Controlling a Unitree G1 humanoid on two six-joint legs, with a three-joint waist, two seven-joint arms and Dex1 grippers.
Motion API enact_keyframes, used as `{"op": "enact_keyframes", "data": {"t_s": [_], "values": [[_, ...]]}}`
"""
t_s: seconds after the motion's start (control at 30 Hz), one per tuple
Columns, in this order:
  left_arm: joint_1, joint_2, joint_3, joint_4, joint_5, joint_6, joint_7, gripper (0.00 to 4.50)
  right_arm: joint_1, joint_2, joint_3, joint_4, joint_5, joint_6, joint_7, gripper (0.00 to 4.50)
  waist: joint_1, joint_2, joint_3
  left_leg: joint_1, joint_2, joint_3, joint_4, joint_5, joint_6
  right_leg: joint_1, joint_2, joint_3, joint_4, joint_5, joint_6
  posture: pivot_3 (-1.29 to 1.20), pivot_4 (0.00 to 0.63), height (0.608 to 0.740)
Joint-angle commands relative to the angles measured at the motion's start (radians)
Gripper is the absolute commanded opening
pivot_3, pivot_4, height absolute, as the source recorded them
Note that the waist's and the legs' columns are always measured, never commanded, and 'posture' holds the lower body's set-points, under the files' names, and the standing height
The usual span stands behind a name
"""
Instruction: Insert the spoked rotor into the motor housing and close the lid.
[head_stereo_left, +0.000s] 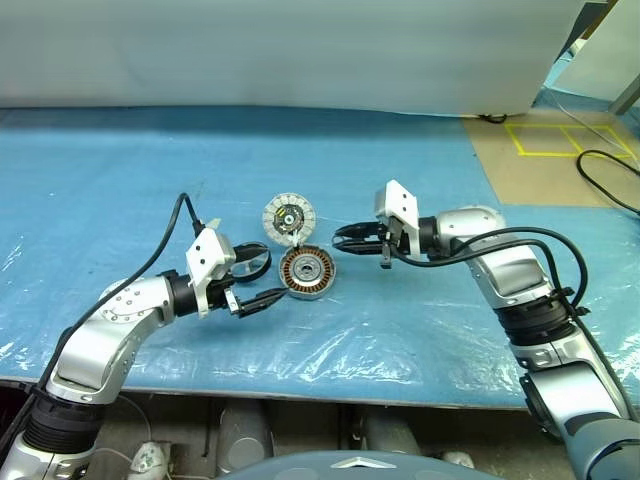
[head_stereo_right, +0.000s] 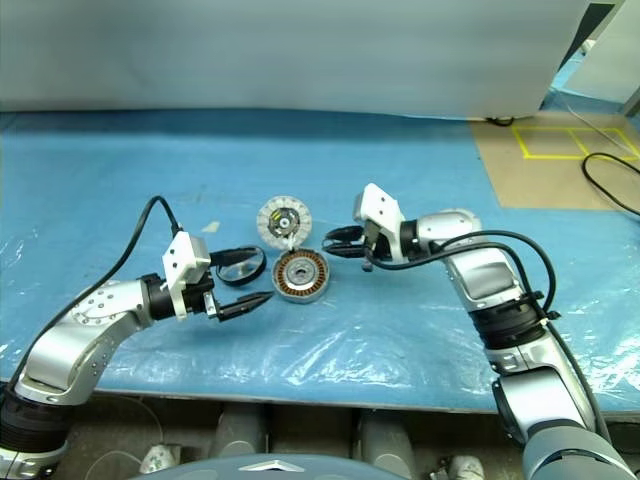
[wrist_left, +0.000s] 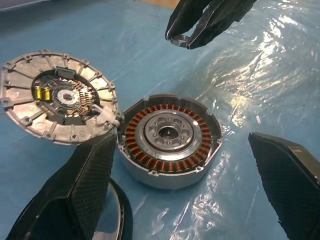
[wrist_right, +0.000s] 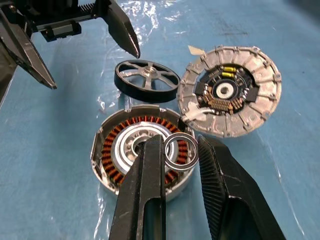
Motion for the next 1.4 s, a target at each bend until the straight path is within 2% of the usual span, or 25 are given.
{"op": "enact_keyframes", "data": {"t_s": [0.03, 0.5, 0.97, 1.4], "values": [[-0.002, 0.021, 0.037, -0.006, 0.002, -0.025, -0.014, 4.49, -0.04, 0.029, 0.027, 0.067, -0.027, -0.066, 0.008, 0.57, 0.0, 0.0, 0.0, 0.0, 0.0, 0.0, 0.0, 0.0, 0.0, 0.0, 0.0, 0.0, 0.0, 0.0, 0.0, 0.0, 0.15, 0.74], [0.038, 0.007, 0.022, -0.048, -0.004, -0.033, -0.019, 4.49, -0.061, 0.145, 0.115, 0.163, -0.071, -0.114, 0.032, 0.57, 0.001, 0.0, 0.0, -0.001, 0.0, 0.0, 0.0, 0.0, 0.0, -0.001, 0.0, -0.001, 0.001, 0.0, -0.001, 0.0, 0.15, 0.74], [0.022, -0.009, 0.004, -0.035, 0.01, -0.042, -0.017, 4.49, -0.065, 0.184, 0.113, 0.286, -0.113, -0.173, 0.005, 0.57, 0.0, 0.0, 0.0, -0.001, 0.0, 0.0, 0.0, 0.0, 0.0, -0.001, 0.0, -0.001, 0.001, 0.0, -0.001, 0.0, 0.15, 0.74], [0.028, -0.023, 0.003, -0.032, 0.024, -0.046, -0.016, 4.49, -0.053, 0.181, 0.126, 0.282, -0.131, -0.187, 0.033, 0.57, 0.0, 0.0, 0.0, -0.001, 0.001, 0.0, 0.0, 0.0, 0.0, -0.001, 0.0, -0.001, 0.001, 0.0, -0.001, 0.0, 0.15, 0.74]]}}
